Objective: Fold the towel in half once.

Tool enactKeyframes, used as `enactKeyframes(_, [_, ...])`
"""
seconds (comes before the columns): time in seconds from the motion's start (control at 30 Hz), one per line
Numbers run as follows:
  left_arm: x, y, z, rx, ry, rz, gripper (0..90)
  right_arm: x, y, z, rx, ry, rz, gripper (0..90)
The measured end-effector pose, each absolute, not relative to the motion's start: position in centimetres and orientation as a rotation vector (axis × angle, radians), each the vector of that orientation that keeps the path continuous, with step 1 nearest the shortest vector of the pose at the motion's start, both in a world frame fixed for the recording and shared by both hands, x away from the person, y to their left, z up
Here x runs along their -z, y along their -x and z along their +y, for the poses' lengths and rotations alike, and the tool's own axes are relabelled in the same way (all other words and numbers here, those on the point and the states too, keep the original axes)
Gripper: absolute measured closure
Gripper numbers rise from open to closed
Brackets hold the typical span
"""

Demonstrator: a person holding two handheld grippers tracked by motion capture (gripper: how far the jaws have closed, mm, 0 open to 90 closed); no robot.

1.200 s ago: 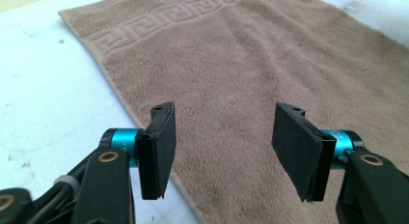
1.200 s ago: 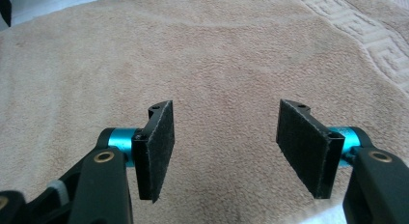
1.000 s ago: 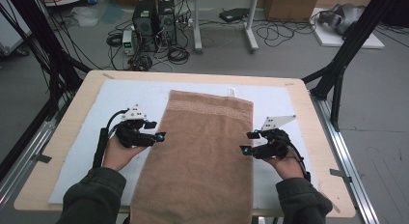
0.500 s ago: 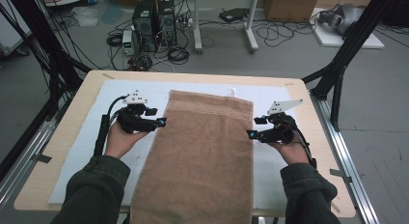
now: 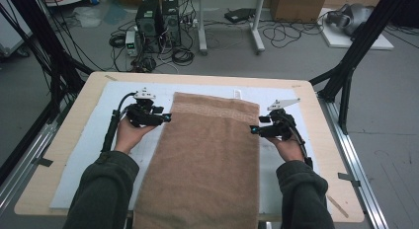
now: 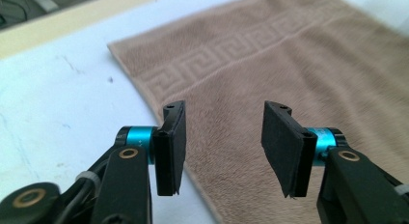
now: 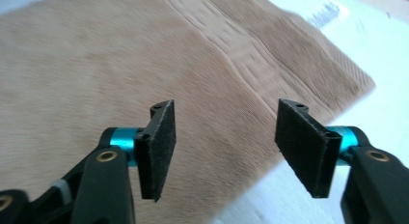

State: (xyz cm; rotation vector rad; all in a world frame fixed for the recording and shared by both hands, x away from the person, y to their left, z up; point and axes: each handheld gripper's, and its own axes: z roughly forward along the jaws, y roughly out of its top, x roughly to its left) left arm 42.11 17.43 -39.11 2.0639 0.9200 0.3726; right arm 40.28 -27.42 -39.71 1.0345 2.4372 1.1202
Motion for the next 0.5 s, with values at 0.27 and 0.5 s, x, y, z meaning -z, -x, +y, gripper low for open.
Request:
enactKeyframes(0.27, [42.1,-43.0,16.2,-0.383,-2.142,0.954,58.3,42.7,-41.4,-27.3,-1.020,-1.129,2.449,48.3])
enactKeyframes(0.5, [43.7,-42.9,15.6,-0.411,-2.183,1.004,63.6,43.7,-41.4,-26.8,-0.951,-1.146,2.449,58.6])
